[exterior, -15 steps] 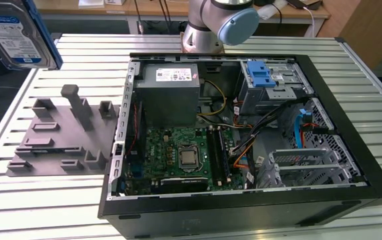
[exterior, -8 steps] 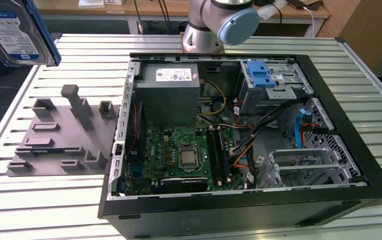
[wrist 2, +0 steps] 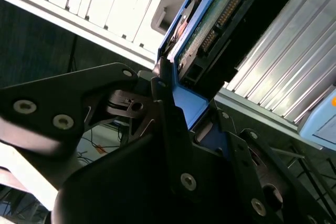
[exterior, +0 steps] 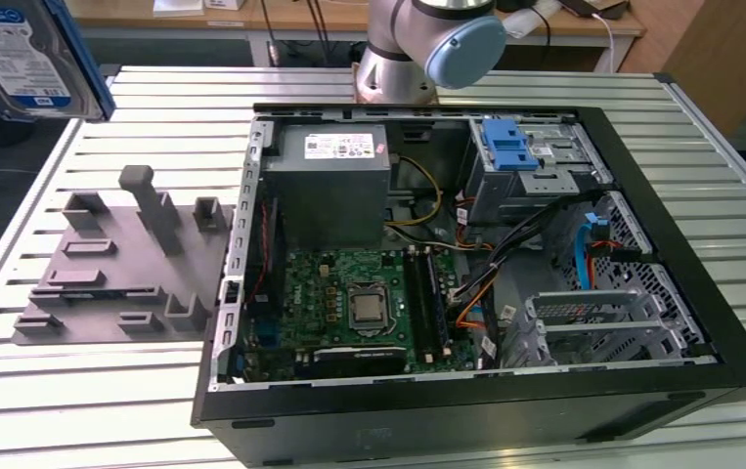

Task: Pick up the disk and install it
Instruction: 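Pick up the disk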

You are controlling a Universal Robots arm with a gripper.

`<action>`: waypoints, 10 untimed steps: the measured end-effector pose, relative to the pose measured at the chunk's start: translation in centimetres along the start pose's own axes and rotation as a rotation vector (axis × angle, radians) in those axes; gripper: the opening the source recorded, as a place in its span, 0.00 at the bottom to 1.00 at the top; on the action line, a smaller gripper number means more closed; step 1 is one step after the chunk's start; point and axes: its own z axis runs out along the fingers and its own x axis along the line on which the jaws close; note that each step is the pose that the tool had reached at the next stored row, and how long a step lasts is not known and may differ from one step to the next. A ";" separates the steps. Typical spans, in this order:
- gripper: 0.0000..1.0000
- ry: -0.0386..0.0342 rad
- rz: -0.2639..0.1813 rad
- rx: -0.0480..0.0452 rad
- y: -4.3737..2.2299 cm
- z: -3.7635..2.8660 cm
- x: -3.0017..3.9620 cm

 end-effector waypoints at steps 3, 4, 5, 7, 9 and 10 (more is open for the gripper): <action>0.36 0.0001 0.000 -0.0001 0.00 -0.41 -0.01; 0.36 0.0000 0.000 0.0000 0.00 -0.52 -0.01; 0.36 0.0000 0.000 0.0000 0.00 -0.65 -0.01; 0.36 0.0001 0.000 -0.0001 0.00 -0.90 -0.01; 0.36 0.0000 0.000 -0.0001 0.01 -1.60 -0.02; 0.36 0.0001 0.000 -0.0001 0.01 -1.72 -0.02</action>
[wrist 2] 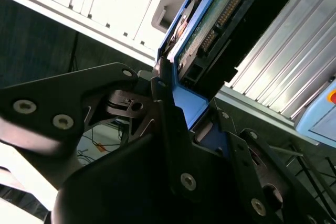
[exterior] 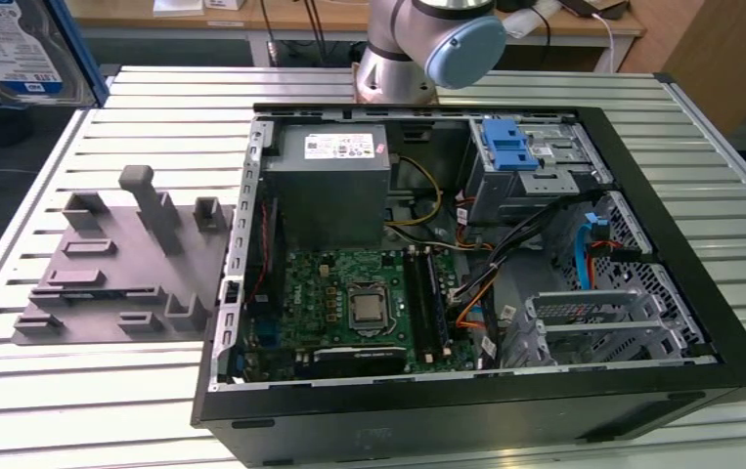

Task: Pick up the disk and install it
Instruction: 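Pick up the disk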

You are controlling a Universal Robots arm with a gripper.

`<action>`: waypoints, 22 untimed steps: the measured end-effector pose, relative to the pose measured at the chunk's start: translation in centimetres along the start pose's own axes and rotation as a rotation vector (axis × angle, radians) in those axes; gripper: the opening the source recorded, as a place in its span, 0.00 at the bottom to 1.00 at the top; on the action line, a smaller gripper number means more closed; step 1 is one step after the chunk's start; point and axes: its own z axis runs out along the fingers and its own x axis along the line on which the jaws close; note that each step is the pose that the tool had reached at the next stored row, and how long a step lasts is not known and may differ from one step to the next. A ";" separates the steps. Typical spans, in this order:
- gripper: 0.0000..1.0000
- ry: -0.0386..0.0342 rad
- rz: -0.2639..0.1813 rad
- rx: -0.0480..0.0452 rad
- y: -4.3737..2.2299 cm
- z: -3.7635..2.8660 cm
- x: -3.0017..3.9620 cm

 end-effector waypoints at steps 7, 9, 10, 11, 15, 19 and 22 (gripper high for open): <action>0.36 -0.0002 0.000 0.0000 0.00 -0.10 0.00; 0.36 -0.0003 0.000 0.0001 0.00 -0.10 0.00; 0.36 -0.0003 0.000 0.0000 0.00 -0.11 0.04; 0.36 -0.0003 0.000 -0.0001 0.00 -0.11 0.14; 0.36 -0.0003 0.000 0.0000 -0.03 -0.11 0.65; 0.36 -0.0003 0.000 0.0001 -0.08 -0.11 1.15; 0.36 -0.0003 0.000 0.0000 -0.32 -0.12 1.24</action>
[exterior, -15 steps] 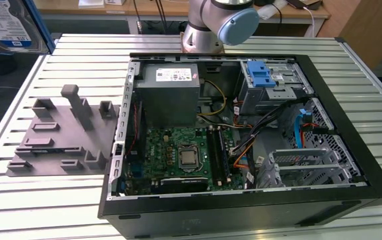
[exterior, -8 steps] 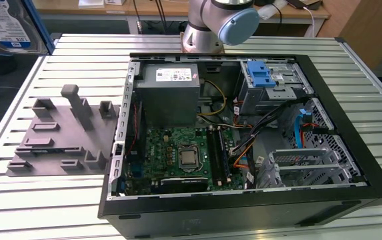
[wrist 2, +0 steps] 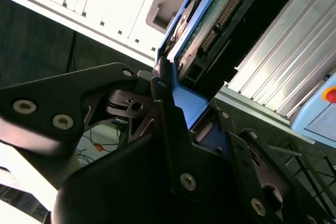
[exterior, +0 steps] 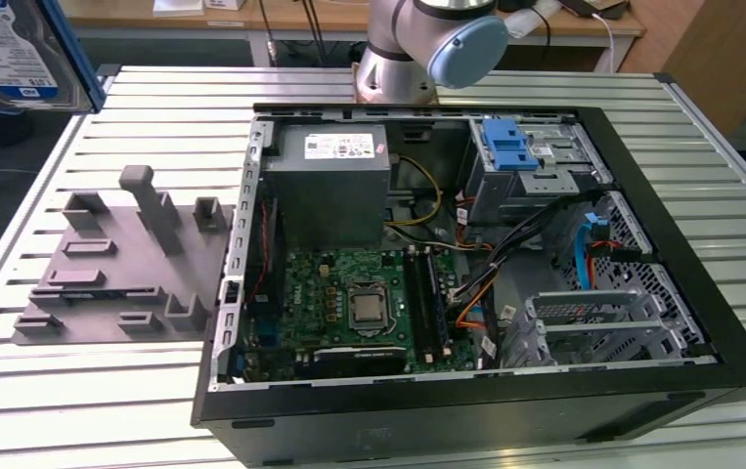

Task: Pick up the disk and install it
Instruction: 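Pick up the disk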

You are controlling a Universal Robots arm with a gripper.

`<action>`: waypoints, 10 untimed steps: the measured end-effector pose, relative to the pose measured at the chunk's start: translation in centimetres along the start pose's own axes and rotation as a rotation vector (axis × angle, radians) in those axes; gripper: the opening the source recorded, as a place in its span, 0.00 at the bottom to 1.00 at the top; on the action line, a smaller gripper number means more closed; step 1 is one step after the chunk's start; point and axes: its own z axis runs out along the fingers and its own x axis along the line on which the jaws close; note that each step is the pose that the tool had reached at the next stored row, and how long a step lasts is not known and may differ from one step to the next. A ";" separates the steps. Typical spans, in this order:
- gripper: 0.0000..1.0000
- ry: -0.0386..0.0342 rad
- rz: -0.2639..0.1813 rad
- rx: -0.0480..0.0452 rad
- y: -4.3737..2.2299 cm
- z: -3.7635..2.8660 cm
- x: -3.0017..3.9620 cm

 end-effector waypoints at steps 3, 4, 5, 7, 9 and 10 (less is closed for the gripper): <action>0.36 0.0001 0.000 -0.0003 -0.41 0.00 0.05; 0.36 0.0000 0.000 -0.0004 -0.56 0.00 0.06; 0.36 0.0000 0.000 -0.0006 -0.73 0.00 0.06; 0.36 0.0001 0.000 -0.0009 -1.01 0.00 0.06; 0.36 0.0000 0.000 -0.0009 -1.23 0.00 0.07; 0.36 0.0000 0.000 -0.0010 -1.32 0.00 0.08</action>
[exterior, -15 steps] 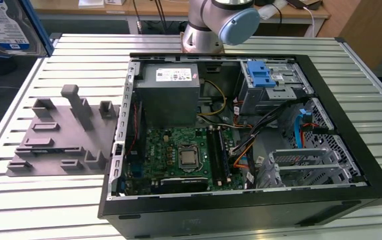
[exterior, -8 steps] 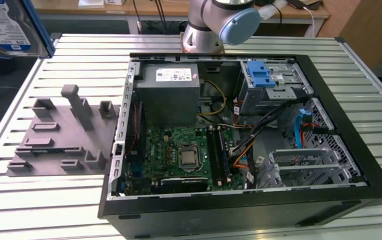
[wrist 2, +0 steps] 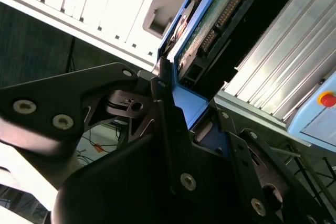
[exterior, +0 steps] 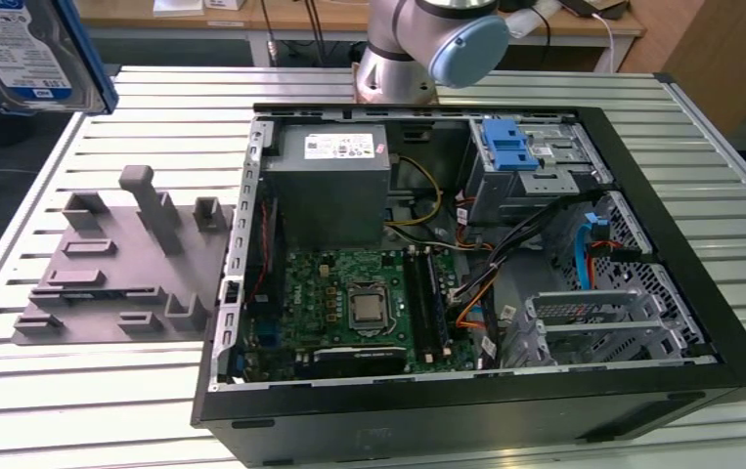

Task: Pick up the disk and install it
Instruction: 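Pick up the disk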

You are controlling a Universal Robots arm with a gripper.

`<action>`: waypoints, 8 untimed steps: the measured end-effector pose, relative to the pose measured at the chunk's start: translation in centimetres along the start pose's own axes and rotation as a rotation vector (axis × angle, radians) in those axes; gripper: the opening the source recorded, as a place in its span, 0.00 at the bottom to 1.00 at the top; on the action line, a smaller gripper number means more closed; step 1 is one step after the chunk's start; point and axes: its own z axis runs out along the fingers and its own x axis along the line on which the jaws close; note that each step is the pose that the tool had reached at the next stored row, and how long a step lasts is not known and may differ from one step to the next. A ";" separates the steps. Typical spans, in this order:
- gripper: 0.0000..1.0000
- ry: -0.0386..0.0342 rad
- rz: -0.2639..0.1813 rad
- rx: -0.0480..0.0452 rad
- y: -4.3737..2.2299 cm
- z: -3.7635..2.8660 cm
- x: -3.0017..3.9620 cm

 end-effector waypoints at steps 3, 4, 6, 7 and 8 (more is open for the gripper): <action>0.36 0.0000 0.000 0.0000 -0.25 0.00 0.02; 0.36 0.0000 0.000 -0.0001 -0.33 0.00 0.03; 0.36 0.0000 0.000 0.0000 -0.48 0.00 0.04; 0.36 0.0000 0.000 0.0000 -0.55 0.00 0.05; 0.36 0.0000 0.000 -0.0001 -0.62 0.00 0.06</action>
